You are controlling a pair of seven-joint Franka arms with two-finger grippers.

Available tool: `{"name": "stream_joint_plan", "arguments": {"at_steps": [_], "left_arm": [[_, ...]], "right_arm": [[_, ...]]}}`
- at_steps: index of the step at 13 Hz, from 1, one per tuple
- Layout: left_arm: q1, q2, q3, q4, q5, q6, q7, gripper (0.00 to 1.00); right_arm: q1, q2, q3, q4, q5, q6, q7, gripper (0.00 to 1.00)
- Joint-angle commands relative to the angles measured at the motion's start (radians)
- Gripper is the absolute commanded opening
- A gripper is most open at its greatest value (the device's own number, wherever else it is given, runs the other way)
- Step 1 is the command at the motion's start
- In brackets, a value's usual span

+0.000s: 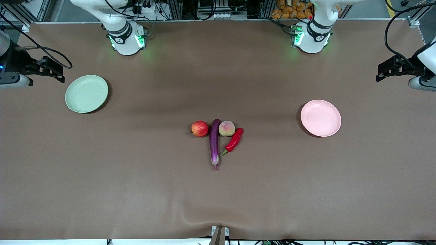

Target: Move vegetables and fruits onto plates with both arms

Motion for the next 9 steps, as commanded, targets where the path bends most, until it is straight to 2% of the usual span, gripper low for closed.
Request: {"name": "stream_joint_plan", "arguments": {"at_steps": [1, 4, 6, 9], "left_arm": [[0.007, -0.028, -0.003, -0.023, -0.012, 0.011, 0.002, 1.0], [-0.002, -0.019, -0.004, -0.015, -0.015, 0.004, 0.001, 1.0], [0.008, -0.02, 0.005, -0.015, -0.011, -0.018, 0.095, 1.0], [0.001, 0.05, 0.002, 0.028, -0.018, -0.003, 0.1, 1.0]], "right_arm": [[-0.001, 0.004, -0.001, 0.011, -0.001, 0.0, -0.001, 1.0], [-0.003, 0.004, -0.001, 0.011, -0.001, 0.016, 0.001, 1.0], [0.004, 0.03, -0.001, 0.014, -0.002, 0.022, 0.0, 1.0], [0.014, 0.048, 0.0, 0.017, -0.002, 0.011, -0.008, 1.0]]}}
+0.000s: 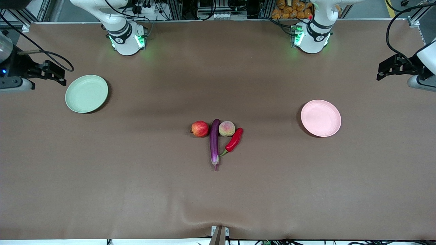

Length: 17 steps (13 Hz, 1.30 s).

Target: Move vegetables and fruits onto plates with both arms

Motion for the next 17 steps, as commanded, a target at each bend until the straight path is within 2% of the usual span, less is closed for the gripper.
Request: {"name": "stream_joint_plan", "arguments": {"at_steps": [1, 4, 5, 7, 12, 14, 17], "left_arm": [[-0.007, 0.066, -0.004, 0.045, -0.02, 0.0, 0.02, 1.0], [-0.036, 0.118, -0.01, 0.047, -0.052, -0.001, -0.037, 1.0], [-0.062, 0.138, -0.009, 0.047, -0.094, -0.001, -0.126, 1.0], [-0.129, 0.184, -0.01, 0.058, -0.099, 0.012, -0.255, 1.0], [-0.209, 0.311, -0.016, 0.099, -0.104, 0.136, -0.473, 1.0], [-0.292, 0.36, -0.018, 0.108, -0.098, 0.165, -0.515, 1.0], [-0.379, 0.379, -0.024, 0.113, -0.101, 0.232, -0.721, 1.0]], "right_arm": [[0.015, 0.018, 0.0, 0.013, -0.002, -0.018, -0.006, 1.0], [0.021, 0.018, 0.002, 0.013, -0.001, -0.04, 0.0, 1.0], [0.021, 0.018, 0.002, 0.012, -0.001, -0.041, 0.001, 1.0], [0.023, 0.018, 0.002, 0.007, -0.001, -0.046, 0.001, 1.0], [0.012, 0.018, -0.001, 0.01, -0.001, -0.054, 0.001, 1.0], [0.008, 0.018, -0.004, 0.01, -0.001, -0.06, 0.0, 1.0], [0.002, 0.017, -0.006, 0.01, -0.001, -0.08, -0.005, 1.0]]}}
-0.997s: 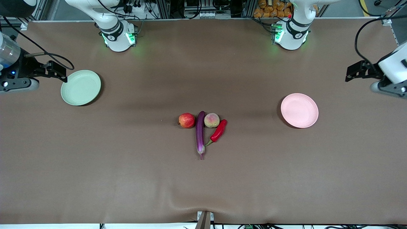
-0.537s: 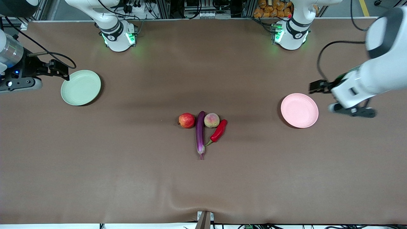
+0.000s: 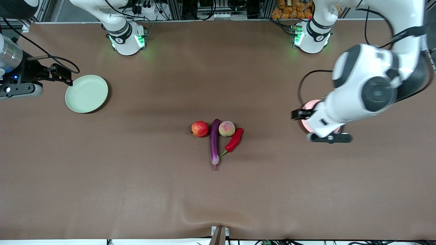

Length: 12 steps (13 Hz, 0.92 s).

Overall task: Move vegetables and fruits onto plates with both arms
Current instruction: 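Reach the left gripper down to the red chili pepper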

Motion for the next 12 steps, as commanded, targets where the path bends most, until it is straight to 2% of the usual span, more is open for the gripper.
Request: {"name": "stream_joint_plan", "arguments": {"at_steps": [1, 5, 8, 11, 12], "left_arm": [[-0.092, 0.043, 0.005, 0.037, -0.009, 0.029, -0.132, 1.0], [-0.234, 0.187, 0.005, 0.071, -0.012, 0.196, -0.337, 1.0], [-0.298, 0.336, 0.011, 0.165, -0.012, 0.401, -0.578, 1.0], [-0.328, 0.39, 0.014, 0.163, -0.008, 0.621, -0.688, 1.0], [-0.336, 0.408, 0.022, 0.163, -0.004, 0.652, -0.695, 1.0]], "right_arm": [[-0.015, -0.002, 0.003, 0.009, -0.001, -0.023, -0.005, 1.0], [-0.016, -0.003, 0.003, 0.01, -0.001, -0.034, -0.013, 1.0], [-0.016, -0.002, 0.003, 0.01, -0.001, -0.035, -0.014, 1.0], [-0.016, 0.0, 0.001, 0.01, -0.001, -0.035, -0.014, 1.0], [-0.016, 0.0, 0.001, 0.01, -0.001, -0.034, -0.014, 1.0]]}}
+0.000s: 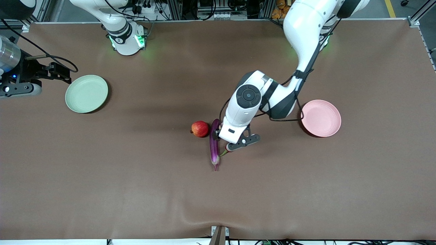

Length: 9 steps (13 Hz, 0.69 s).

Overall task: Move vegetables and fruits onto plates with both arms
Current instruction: 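Reach the left gripper down to the red chili pepper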

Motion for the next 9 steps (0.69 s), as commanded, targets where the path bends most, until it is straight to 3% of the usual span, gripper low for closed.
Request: {"name": "stream_joint_plan", "arguments": {"at_steps": [1, 4, 7, 9], "left_arm": [[-0.019, 0.046, 0.037, 0.034, -0.001, 0.049, -0.037, 1.0], [-0.013, 0.058, 0.073, 0.033, 0.009, 0.049, -0.04, 1.0], [0.012, 0.061, 0.071, 0.03, 0.007, -0.001, 0.171, 1.0], [0.003, 0.09, 0.067, 0.03, 0.009, -0.015, 0.193, 1.0]], "right_arm": [[-0.011, 0.0, 0.007, 0.01, -0.001, -0.011, -0.013, 1.0], [-0.011, 0.001, 0.005, 0.01, -0.001, -0.011, -0.013, 1.0], [-0.011, 0.001, 0.005, 0.01, -0.001, -0.011, -0.013, 1.0], [-0.011, 0.001, 0.005, 0.01, -0.001, -0.012, -0.013, 1.0]]}}
